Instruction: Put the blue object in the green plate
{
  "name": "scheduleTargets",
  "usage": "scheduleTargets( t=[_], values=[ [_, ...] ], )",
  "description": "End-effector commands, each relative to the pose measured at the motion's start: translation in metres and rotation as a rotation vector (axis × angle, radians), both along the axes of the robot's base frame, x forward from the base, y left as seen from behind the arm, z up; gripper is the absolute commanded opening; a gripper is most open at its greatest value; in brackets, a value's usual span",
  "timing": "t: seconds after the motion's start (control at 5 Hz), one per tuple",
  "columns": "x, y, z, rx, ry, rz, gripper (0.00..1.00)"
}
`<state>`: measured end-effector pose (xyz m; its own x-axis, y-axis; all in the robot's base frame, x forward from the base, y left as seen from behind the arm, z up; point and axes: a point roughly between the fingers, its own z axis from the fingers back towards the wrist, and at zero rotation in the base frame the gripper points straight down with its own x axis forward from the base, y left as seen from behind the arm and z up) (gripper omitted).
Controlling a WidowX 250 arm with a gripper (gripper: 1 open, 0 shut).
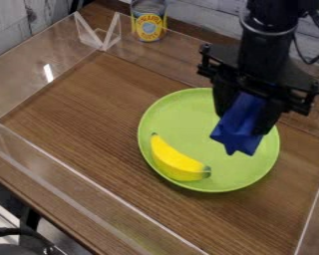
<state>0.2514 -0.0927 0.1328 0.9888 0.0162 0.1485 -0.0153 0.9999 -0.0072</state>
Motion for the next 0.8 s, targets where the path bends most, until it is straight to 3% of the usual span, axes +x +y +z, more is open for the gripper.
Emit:
scheduleTargets(
  t=[0.0,0.6],
  values=[
    [0.004,0.007,0.009,-0.012,-0.040,0.015,0.00],
    [0.011,0.021,0.003,-0.019,-0.054,0.062,0.00]
  ],
)
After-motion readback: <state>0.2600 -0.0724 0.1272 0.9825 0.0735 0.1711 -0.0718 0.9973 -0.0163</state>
